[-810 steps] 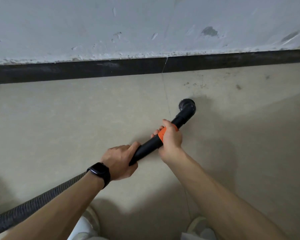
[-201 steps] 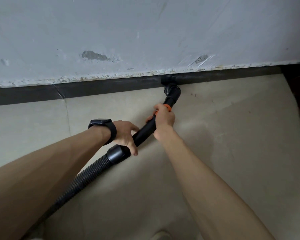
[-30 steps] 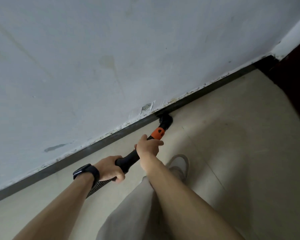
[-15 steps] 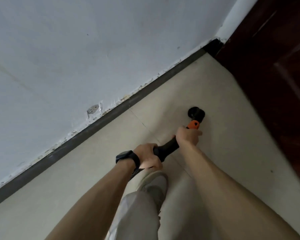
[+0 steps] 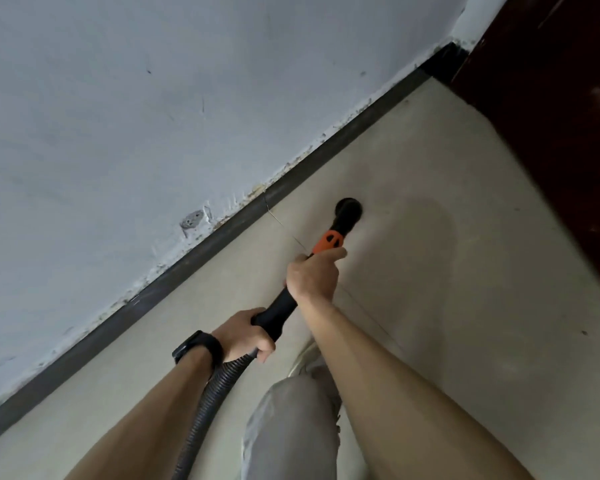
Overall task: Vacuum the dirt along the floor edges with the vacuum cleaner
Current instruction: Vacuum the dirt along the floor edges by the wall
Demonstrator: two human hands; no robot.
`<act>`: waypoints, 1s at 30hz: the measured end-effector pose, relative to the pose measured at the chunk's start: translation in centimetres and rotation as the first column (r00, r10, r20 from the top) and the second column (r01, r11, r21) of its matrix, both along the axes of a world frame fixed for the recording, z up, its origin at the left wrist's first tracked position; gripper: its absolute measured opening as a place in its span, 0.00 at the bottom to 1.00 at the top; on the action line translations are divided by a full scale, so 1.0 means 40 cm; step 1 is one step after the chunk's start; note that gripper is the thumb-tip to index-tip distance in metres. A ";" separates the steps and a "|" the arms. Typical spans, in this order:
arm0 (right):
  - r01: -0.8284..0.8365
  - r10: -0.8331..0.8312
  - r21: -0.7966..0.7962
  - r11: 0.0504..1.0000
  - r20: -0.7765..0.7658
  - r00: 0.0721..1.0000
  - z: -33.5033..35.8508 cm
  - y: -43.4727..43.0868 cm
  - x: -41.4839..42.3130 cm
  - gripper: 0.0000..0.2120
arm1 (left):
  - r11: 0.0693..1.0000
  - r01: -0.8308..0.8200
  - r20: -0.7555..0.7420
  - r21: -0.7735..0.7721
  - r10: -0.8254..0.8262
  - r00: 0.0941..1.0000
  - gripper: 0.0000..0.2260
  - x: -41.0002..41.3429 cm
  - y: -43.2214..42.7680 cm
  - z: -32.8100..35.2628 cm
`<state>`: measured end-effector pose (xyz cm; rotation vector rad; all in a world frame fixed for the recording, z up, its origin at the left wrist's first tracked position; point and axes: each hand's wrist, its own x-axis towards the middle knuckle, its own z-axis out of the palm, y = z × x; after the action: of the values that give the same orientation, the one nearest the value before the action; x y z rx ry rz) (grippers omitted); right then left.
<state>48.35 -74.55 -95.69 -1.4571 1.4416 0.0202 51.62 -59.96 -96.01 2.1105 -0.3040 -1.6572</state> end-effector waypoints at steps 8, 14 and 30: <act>-0.035 0.033 0.050 0.998 0.037 0.999 0.017 -0.019 0.069 0.25 | 0.999 -0.042 0.085 -0.019 0.043 0.995 0.13 0.035 -0.008 0.049; 0.000 -0.005 -0.053 0.999 -0.088 0.996 0.028 -0.240 0.049 0.23 | 0.989 -0.020 0.000 -0.145 0.020 1.000 0.13 -0.003 -0.226 0.069; 0.412 -0.425 -0.137 0.901 -0.081 0.902 0.007 -0.652 -0.102 0.27 | 0.898 0.381 0.428 -0.220 -0.262 0.865 0.17 -0.011 -0.606 -0.001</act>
<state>44.28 -100.64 -95.41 -1.2221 1.8500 -0.2614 51.20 -84.19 -96.03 2.2203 -1.0243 -1.2319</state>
